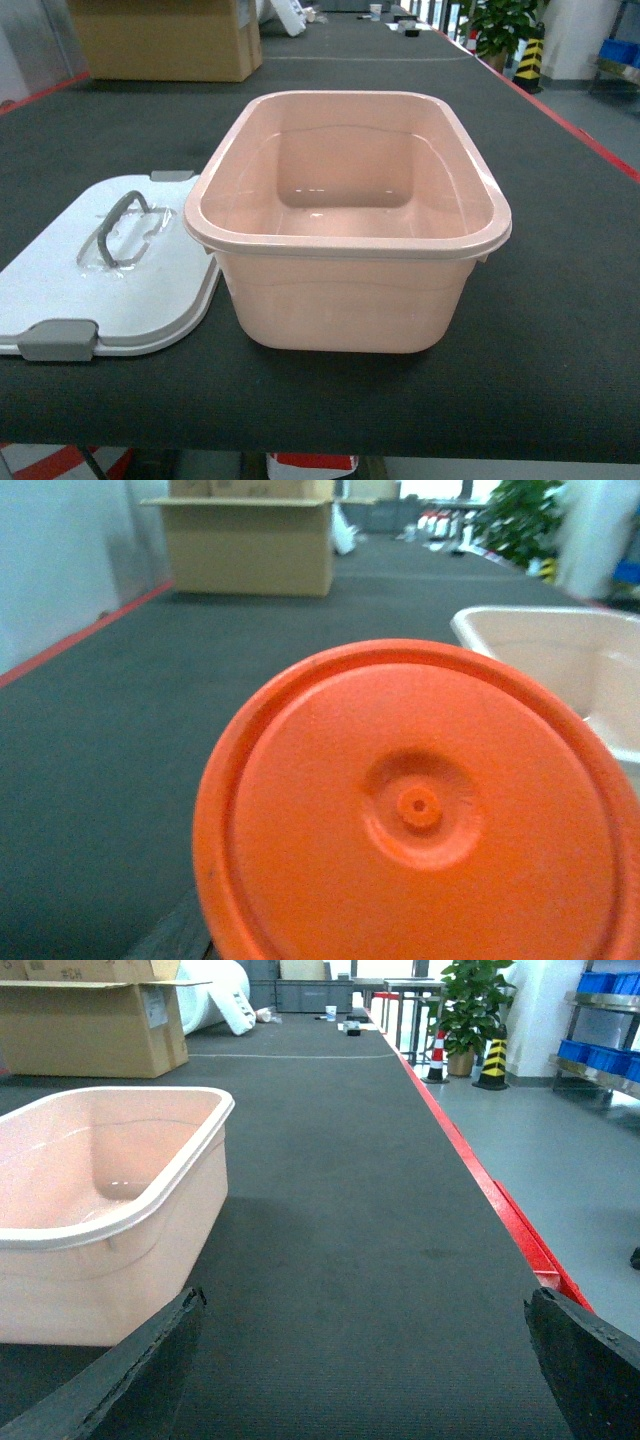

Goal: Pick capacitor and pack into box

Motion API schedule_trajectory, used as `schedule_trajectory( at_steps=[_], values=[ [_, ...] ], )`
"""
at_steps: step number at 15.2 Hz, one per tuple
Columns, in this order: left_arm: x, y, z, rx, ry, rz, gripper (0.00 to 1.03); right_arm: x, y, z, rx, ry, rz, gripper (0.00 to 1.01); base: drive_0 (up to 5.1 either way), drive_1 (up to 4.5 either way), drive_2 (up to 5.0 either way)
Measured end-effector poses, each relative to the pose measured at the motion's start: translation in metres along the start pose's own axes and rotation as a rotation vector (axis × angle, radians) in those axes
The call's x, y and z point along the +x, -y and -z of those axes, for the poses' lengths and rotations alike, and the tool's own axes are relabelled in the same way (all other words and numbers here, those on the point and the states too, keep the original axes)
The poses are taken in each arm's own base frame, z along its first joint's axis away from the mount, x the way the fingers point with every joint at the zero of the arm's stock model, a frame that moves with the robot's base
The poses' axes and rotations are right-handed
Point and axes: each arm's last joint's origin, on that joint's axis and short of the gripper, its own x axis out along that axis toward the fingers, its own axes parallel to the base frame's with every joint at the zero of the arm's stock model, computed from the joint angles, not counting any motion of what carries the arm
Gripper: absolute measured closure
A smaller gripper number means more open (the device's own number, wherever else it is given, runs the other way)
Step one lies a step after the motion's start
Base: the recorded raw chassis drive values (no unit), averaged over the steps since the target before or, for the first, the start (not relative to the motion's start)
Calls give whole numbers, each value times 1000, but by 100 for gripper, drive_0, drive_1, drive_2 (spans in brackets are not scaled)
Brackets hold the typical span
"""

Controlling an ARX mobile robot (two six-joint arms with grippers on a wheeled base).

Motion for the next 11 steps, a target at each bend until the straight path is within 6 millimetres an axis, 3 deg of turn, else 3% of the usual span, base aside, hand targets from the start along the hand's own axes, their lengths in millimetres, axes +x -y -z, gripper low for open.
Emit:
schedule_trajectory(
  at_steps=[3,5,7,9,11],
  values=[
    [21,13,3,34,-114,-80,59,0,0,0,0,0,0,3,0,0,0],
    [56,30,-22,15,-36,-7,59,0,0,0,0,0,0,3,0,0,0],
    [110,58,-53,-20,49,77,59,0,0,0,0,0,0,3,0,0,0],
    [172,95,-49,-57,-84,153,59,0,0,0,0,0,0,3,0,0,0],
    [219,130,-45,-90,-112,199,59,0,0,0,0,0,0,3,0,0,0]
  ],
)
